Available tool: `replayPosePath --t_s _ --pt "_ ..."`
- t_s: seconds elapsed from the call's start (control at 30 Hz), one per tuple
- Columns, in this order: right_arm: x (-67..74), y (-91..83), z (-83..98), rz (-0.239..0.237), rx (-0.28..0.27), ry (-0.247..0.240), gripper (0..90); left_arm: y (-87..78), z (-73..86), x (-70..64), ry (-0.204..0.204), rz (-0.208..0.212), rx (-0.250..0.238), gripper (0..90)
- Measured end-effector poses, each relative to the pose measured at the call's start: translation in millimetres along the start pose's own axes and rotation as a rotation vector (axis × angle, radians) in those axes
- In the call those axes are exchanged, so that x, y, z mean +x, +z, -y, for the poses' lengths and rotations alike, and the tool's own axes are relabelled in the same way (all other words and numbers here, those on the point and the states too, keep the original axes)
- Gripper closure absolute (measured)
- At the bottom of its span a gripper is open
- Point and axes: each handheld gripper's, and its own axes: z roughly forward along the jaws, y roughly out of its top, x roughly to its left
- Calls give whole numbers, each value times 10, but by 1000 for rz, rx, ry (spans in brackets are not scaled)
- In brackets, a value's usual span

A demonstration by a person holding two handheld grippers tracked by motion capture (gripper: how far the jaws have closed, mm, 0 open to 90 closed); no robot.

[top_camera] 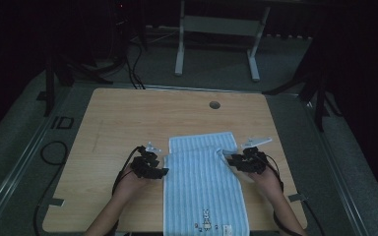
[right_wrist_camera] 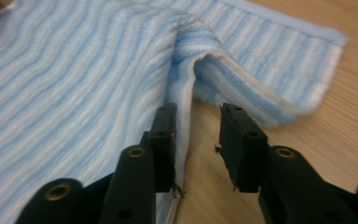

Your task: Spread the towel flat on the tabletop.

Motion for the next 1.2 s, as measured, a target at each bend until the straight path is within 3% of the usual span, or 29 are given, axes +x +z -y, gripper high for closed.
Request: replayPosePath --t_s 0.13,0.2,0.23,0.27,0.3,0.37,0.4,0.5,0.53,0.63,0.67,0.7,0.73,0.77,0.8,0.93,0.97,1.0,1.1,1.13,1.17,1.2 --pt "-18 152 -62 -20 28 11 633 87 -51 -25 -1 24 -4 479" --pt "-15 253 -92 -54 62 21 624 127 -75 -32 4 40 3 511" --pt "-6 276 -97 -62 73 18 685 147 -93 -44 3 47 2 558" --pt "-6 276 -97 -62 73 18 685 147 -93 -44 3 47 2 620" --pt "17 290 -98 -56 83 4 751 156 -100 -53 4 62 2 620" --pt "53 282 -97 -48 89 -17 876 133 -109 -91 27 49 -17 752" --pt "62 251 -94 -44 73 -19 880 121 -112 -106 31 52 -27 820" --pt "65 185 -87 -39 52 -15 882 46 -124 -159 47 54 -48 857" --pt "45 -1 -66 -18 11 -10 883 -8 -124 -188 52 60 -61 858" --pt "44 -117 -46 -1 -10 -14 882 -133 -110 -259 62 63 -97 858" --pt "44 -311 7 1 -43 -14 882 -223 -94 -318 73 75 -116 858" --pt "44 -311 7 1 -43 -14 882 -223 -94 -318 73 75 -116 858" --pt "56 -483 71 5 -73 -8 882 -340 -58 -418 96 77 -145 857" --pt "56 -483 71 5 -73 -8 882 -340 -58 -418 96 77 -145 857" --pt "69 -629 142 -6 -94 -1 880 -417 -17 -497 117 84 -159 857" --pt "131 -814 291 -42 -117 7 880 -539 119 -629 149 112 -161 856" --pt "131 -814 291 -42 -117 7 880 -539 119 -629 149 112 -161 856" --pt "184 -843 389 -69 -109 10 876 -560 203 -667 157 149 -132 855" --pt "228 -823 474 -89 -88 16 874 -538 303 -709 159 184 -99 846" --pt "283 -781 583 -103 -66 23 854 -483 415 -750 168 230 -41 826" --pt "283 -781 583 -103 -66 23 854 -483 415 -750 168 230 -41 810" --pt "317 -734 690 -123 -26 22 783 -461 480 -750 174 230 -10 759"
